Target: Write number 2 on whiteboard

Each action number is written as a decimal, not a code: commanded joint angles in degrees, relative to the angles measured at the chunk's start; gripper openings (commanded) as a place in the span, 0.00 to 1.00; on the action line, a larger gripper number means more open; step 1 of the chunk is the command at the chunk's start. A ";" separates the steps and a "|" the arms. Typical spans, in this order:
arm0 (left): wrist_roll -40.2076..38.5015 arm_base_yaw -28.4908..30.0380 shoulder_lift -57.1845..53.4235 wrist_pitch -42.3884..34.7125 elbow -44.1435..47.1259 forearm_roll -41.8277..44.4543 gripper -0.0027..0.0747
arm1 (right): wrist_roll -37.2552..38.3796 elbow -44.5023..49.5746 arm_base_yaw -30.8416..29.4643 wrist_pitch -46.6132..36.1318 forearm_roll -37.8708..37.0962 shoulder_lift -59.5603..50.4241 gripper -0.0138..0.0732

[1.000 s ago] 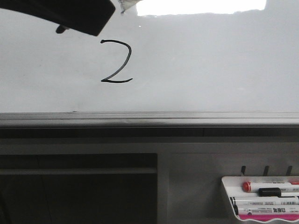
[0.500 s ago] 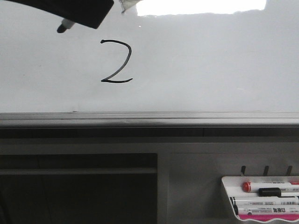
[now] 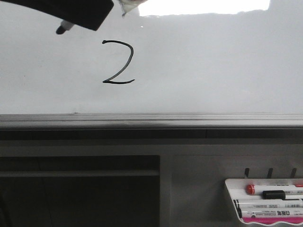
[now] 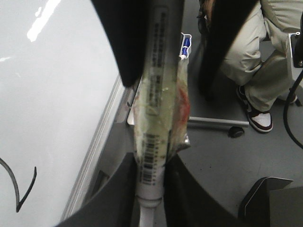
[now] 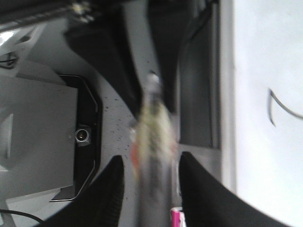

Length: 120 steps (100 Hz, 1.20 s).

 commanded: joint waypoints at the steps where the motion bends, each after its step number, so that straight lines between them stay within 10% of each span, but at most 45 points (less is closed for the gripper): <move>1: -0.60 -0.18 -0.65 -2.62 -2.10 1.00 0.09 | 3.02 -2.20 -3.32 3.26 -2.87 -5.08 0.47; 33: -8.57 15.64 -0.65 -3.13 -0.99 6.88 0.09 | 11.61 3.16 -18.65 1.47 -5.03 -21.77 0.47; 70: -18.85 41.32 -0.65 -18.73 5.85 -2.29 0.09 | 14.15 18.84 -20.28 -6.62 -5.13 -30.45 0.47; 120: -18.85 43.01 -0.65 -36.97 13.11 -7.90 0.09 | 14.24 20.81 -20.28 -9.99 -4.91 -30.32 0.47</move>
